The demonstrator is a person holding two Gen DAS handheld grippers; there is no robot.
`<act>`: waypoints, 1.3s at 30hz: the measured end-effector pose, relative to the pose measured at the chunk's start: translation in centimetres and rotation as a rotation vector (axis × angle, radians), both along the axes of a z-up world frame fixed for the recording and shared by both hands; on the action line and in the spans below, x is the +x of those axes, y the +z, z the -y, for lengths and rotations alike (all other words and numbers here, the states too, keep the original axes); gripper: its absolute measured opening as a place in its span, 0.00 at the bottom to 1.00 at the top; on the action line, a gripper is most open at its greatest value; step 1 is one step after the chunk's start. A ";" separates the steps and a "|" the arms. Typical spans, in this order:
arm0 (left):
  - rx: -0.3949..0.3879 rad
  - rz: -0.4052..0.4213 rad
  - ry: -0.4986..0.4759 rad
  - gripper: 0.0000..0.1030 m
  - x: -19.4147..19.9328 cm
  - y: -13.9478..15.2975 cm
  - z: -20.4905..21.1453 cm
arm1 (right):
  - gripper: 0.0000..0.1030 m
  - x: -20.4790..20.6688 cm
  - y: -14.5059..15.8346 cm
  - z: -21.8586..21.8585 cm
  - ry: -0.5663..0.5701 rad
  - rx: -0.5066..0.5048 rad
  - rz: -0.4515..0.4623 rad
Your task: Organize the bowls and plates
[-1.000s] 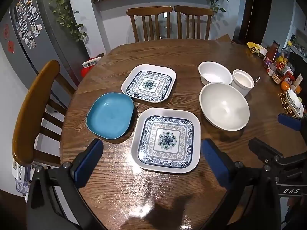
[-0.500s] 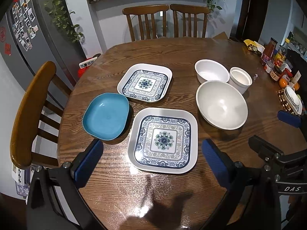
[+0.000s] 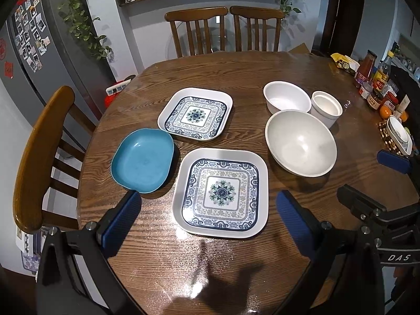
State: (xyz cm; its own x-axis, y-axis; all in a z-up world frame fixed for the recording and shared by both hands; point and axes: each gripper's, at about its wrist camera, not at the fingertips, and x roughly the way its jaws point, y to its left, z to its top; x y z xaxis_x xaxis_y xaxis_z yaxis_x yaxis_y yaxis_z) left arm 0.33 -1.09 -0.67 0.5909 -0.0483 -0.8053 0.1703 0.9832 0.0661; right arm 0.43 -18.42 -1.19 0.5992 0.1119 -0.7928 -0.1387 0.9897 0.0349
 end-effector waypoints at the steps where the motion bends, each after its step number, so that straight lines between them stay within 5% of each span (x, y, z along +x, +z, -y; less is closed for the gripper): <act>1: -0.001 0.000 -0.002 0.99 0.0 0.0 0.0 | 1.00 0.0 0.0 0.0 0.000 -0.001 0.001; 39: 0.000 0.001 -0.003 0.99 -0.2 -0.2 0.0 | 1.00 -0.3 -0.2 -0.2 -0.001 0.005 -0.001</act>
State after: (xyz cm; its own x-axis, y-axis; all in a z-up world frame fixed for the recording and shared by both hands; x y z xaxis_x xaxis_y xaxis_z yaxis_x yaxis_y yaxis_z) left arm 0.09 -1.13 -0.87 0.5915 -0.0505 -0.8047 0.1734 0.9826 0.0658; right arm 0.15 -18.25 -1.37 0.5985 0.1152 -0.7928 -0.1379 0.9897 0.0396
